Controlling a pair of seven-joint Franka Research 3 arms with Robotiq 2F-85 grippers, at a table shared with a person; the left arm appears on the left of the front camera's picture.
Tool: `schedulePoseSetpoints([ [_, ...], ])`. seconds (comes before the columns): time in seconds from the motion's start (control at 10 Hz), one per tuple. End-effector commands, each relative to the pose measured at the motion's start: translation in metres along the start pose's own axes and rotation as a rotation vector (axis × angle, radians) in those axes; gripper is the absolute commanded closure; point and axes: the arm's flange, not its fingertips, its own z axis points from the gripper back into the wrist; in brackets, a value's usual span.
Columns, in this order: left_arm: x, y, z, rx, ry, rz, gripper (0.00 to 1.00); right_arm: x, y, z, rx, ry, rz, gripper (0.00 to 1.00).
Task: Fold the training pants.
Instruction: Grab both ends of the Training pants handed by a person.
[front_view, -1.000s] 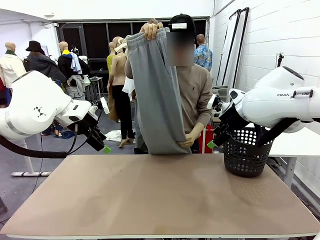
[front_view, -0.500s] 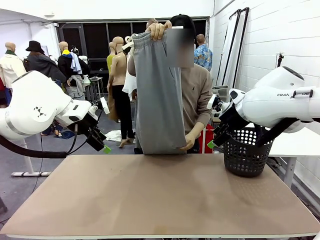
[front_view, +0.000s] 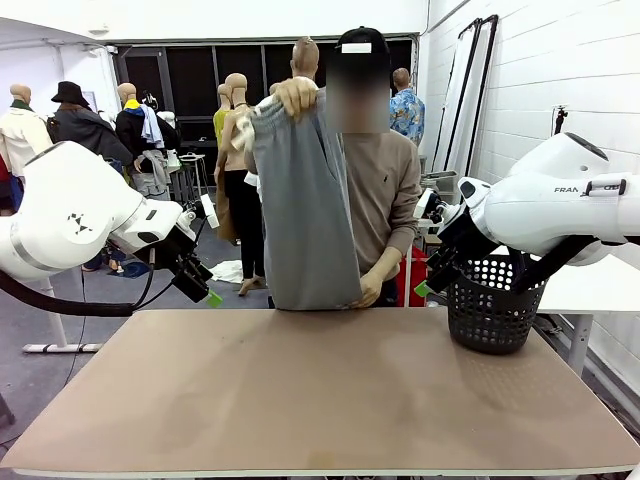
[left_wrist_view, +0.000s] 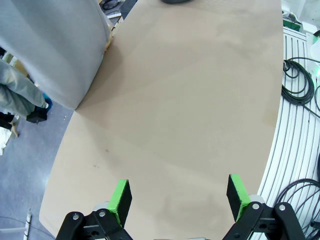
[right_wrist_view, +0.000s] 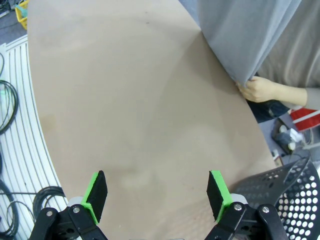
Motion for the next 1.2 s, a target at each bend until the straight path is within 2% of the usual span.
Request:
schedulePoseSetpoints([
  [0.0, -0.0015, 0.0019, 0.0000, -0.010, -0.007, -0.005, 0.00, -0.0008, -0.0007, -0.0011, 0.009, -0.004, 0.004, 0.00],
  [1.1, -0.0015, 0.0019, 0.0000, -0.010, -0.007, -0.005, 0.00, -0.0008, -0.0007, -0.0011, 0.009, -0.004, 0.004, 0.00],
])
